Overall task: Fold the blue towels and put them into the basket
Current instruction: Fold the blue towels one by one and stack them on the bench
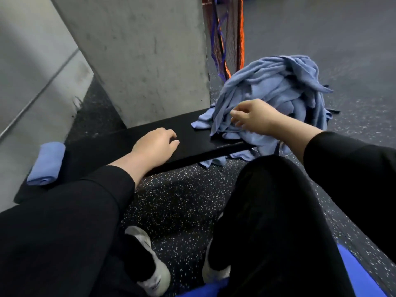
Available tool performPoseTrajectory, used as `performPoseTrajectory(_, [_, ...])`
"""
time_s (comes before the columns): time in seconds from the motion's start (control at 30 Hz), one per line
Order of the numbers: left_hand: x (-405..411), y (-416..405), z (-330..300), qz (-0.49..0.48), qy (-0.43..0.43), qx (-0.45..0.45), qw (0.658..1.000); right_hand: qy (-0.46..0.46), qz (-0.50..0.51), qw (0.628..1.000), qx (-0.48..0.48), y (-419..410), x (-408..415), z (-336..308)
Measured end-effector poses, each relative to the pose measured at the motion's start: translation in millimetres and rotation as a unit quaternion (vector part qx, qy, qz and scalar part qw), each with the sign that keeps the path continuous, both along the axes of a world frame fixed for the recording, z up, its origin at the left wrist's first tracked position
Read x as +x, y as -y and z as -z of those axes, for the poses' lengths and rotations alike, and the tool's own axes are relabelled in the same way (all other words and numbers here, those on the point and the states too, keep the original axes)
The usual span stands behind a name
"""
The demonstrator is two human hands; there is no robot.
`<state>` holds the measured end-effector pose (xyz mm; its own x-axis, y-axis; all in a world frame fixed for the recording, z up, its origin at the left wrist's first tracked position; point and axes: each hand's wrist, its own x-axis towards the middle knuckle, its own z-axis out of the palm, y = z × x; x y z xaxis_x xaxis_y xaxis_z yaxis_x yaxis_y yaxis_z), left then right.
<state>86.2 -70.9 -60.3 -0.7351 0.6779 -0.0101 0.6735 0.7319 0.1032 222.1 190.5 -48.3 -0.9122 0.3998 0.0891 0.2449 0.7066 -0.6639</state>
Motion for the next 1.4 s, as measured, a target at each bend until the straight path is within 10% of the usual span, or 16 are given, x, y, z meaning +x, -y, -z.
performPoseTrajectory(0.47, [-279.0, -55.4, 36.1, -0.065, 0.047, 0.074, 0.994, 0.130, -0.053, 0.982, 0.124, -33.8, -316.9, 2.3])
performPoseTrajectory(0.8, [-459.0, -120.8, 146.0, 0.012, 0.132, -0.013, 0.991, 0.552, -0.156, 0.799, 0.182, -102.5, -527.5, 142.5])
performPoseTrajectory(1.4, [-473.2, -190.9, 226.0, 0.190, 0.226, -0.107, 0.949, 0.707, -0.360, 0.571, 0.212, -158.1, -505.8, 377.2])
